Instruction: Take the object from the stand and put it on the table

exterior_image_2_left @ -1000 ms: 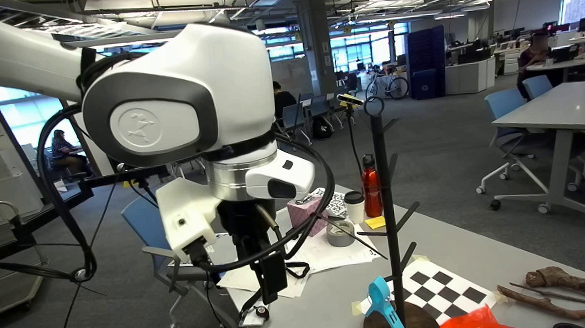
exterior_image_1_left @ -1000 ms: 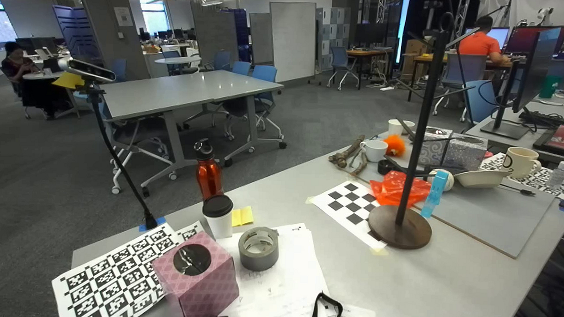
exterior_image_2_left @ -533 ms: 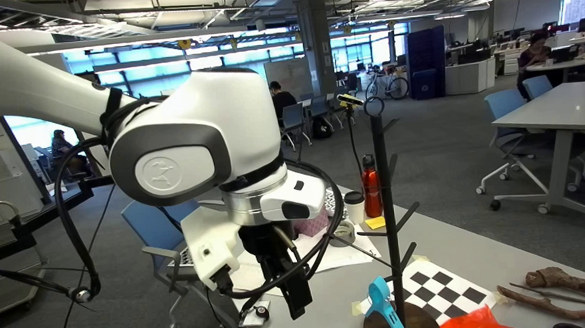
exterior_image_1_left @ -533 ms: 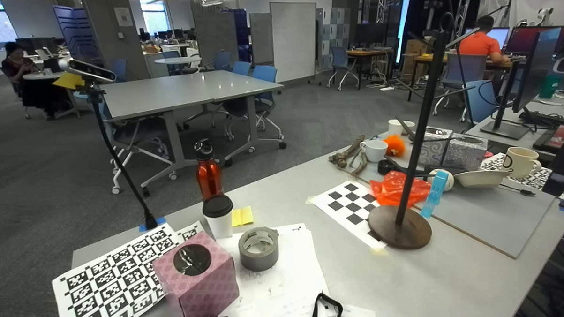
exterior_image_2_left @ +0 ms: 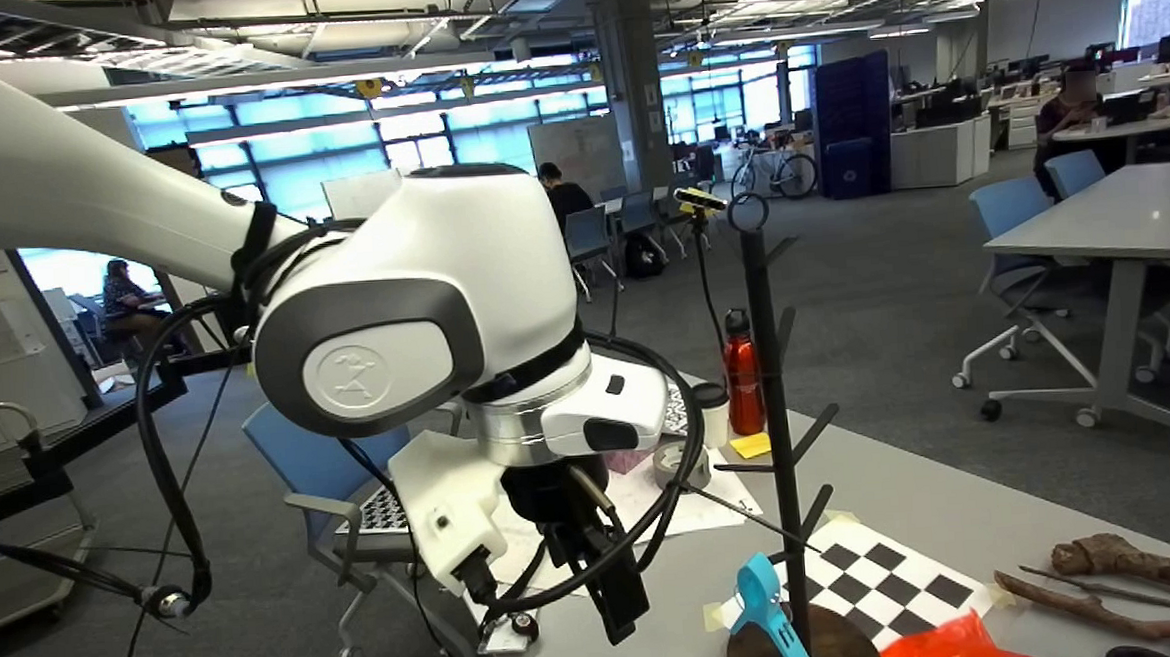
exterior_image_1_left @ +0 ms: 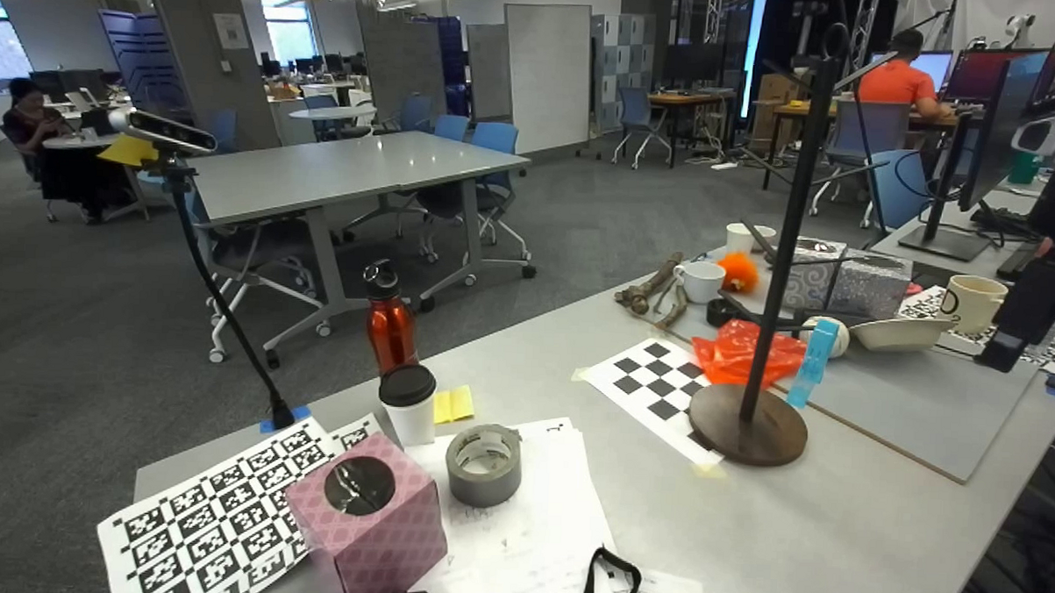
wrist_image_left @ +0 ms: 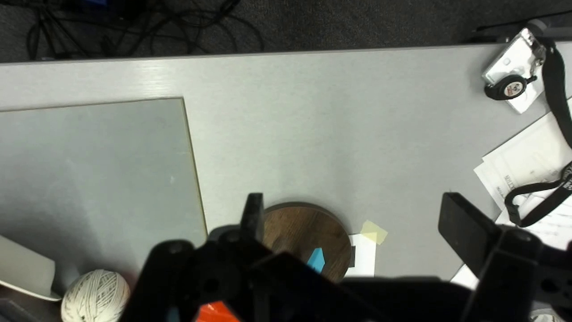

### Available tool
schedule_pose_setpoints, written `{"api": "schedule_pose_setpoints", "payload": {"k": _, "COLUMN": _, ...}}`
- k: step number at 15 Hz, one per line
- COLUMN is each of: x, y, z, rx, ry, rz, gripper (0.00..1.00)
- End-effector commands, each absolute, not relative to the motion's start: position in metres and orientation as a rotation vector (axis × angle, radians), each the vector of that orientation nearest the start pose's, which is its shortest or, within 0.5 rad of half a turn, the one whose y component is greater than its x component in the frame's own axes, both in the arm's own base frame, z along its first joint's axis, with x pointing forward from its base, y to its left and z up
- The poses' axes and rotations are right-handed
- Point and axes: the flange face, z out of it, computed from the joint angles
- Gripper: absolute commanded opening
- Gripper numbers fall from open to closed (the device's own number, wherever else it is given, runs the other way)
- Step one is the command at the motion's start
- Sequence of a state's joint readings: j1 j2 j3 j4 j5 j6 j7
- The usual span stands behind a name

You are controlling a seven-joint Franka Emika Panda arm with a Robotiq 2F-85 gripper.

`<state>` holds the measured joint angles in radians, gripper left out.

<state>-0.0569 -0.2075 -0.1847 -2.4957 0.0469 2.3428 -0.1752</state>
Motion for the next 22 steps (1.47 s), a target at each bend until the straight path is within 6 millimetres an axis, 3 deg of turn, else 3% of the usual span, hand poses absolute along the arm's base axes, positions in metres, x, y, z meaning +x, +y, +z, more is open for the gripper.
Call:
{"api": "schedule_pose_setpoints", "payload": {"k": 1, "x": 0.445, "y": -0.106, "z": 0.361, "rx": -3.076, "ry": 0.128, "rz": -0.116, "gripper": 1.00}}
{"api": "schedule_pose_setpoints", "payload": {"k": 7, "x": 0.473, "y": -0.118, "z": 0.339, "rx": -3.083, "ry": 0.080, "rz": -0.255, "gripper": 1.00}}
{"api": "schedule_pose_setpoints", "payload": {"k": 13, "x": 0.505, "y": -0.127, "z": 0.308, "rx": -3.090, "ry": 0.092, "rz": -0.287, "gripper": 1.00}}
{"api": "schedule_pose_setpoints", "payload": {"k": 14, "x": 0.507, "y": -0.127, "z": 0.307, "rx": -3.079, "ry": 0.115, "rz": -0.293, "gripper": 1.00}}
{"api": "schedule_pose_setpoints", "payload": {"k": 15, "x": 0.493, "y": -0.122, "z": 0.310, "rx": -3.096, "ry": 0.117, "rz": -0.262, "gripper": 1.00}}
{"api": "schedule_pose_setpoints", "payload": {"k": 19, "x": 0.495, "y": -0.120, "z": 0.305, "rx": -3.096, "ry": 0.116, "rz": -0.251, "gripper": 1.00}}
{"api": "schedule_pose_setpoints", "payload": {"k": 22, "x": 0.507, "y": -0.122, "z": 0.294, "rx": -3.106, "ry": 0.089, "rz": -0.254, "gripper": 1.00}}
